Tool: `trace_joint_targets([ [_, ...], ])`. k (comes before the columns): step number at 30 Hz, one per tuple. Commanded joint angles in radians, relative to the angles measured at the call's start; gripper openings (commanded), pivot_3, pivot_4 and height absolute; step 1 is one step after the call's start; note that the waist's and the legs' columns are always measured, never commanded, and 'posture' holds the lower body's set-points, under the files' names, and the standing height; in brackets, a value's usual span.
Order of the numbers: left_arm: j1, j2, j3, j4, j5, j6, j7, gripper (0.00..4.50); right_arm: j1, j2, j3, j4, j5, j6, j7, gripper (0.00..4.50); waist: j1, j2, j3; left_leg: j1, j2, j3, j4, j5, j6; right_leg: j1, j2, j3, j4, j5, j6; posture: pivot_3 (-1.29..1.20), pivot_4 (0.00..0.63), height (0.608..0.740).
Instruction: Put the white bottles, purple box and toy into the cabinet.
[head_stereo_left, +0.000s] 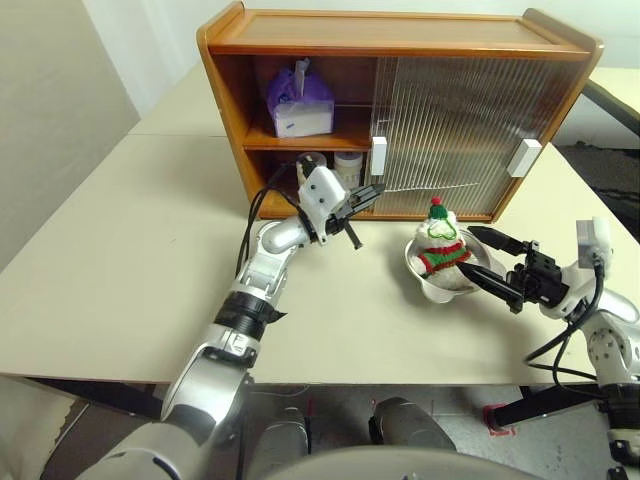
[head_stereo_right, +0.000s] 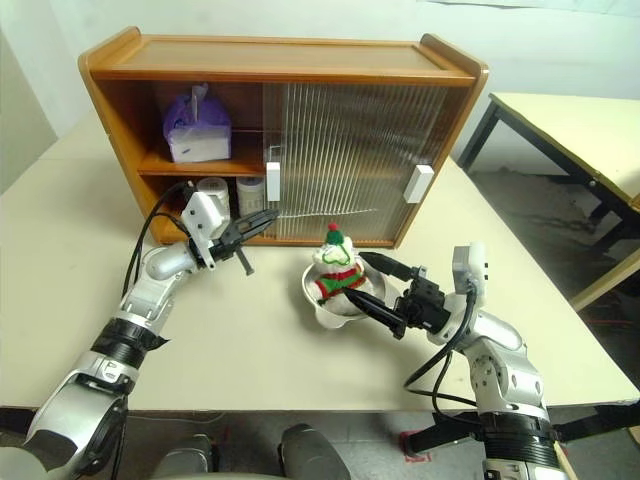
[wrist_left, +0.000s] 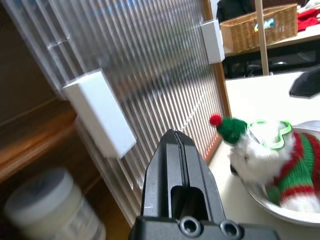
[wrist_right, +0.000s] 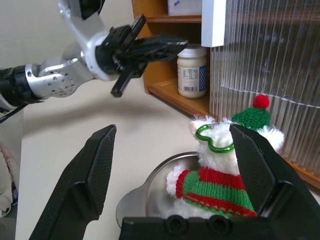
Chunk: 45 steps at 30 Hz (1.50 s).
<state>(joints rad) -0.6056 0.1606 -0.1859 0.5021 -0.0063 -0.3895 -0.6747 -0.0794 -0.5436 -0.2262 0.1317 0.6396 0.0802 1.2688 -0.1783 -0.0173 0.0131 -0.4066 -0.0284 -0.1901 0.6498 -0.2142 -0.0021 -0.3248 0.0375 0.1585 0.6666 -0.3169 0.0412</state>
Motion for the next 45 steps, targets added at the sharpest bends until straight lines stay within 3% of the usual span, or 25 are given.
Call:
trace_joint_targets([
  [1,-0.059,-0.026,-0.024,0.086,0.033,-0.024,0.017,0.03,0.005,0.002,-0.013,0.005,0.005,0.000,-0.001,4.50,-0.001,0.000,0.000,0.000,0.000,0.000,0.000,0.000,0.000,0.000,0.000,0.000,0.000,0.000,0.000,-0.28,0.000,0.740],
  [9,-0.199,-0.079,-0.036,0.254,0.076,-0.079,0.059,0.03,0.022,0.016,-0.005,-0.017,-0.004,-0.004,-0.012,4.50,-0.017,0.000,0.000,-0.001,0.000,0.000,0.005,-0.003,0.005,0.003,0.000,0.000,-0.001,-0.002,0.006,-0.31,0.000,0.740],
  [17,-0.274,-0.070,-0.034,0.360,0.140,-0.013,0.178,0.03,0.031,0.015,-0.006,-0.012,-0.007,-0.011,-0.012,4.50,-0.047,0.000,0.000,-0.001,-0.001,0.000,0.008,-0.004,0.006,0.004,0.000,0.000,-0.001,-0.003,0.008,-0.32,0.000,0.740],
  [34,-0.235,-0.053,-0.006,0.339,0.168,0.052,0.345,0.03,0.026,0.027,0.018,-0.003,-0.025,-0.005,-0.002,4.50,-0.074,-0.001,0.001,0.002,-0.002,0.001,0.010,-0.003,0.005,0.008,0.001,0.000,-0.001,-0.002,0.008,-0.30,0.000,0.740],
  [45,-0.177,0.015,0.020,0.284,0.165,0.047,0.386,0.03,0.035,0.036,0.026,-0.005,-0.028,-0.008,0.002,4.50,-0.077,0.000,0.001,0.004,-0.001,0.002,0.009,-0.003,0.005,0.009,0.001,0.000,-0.001,-0.002,0.007,-0.29,0.000,0.740],
])
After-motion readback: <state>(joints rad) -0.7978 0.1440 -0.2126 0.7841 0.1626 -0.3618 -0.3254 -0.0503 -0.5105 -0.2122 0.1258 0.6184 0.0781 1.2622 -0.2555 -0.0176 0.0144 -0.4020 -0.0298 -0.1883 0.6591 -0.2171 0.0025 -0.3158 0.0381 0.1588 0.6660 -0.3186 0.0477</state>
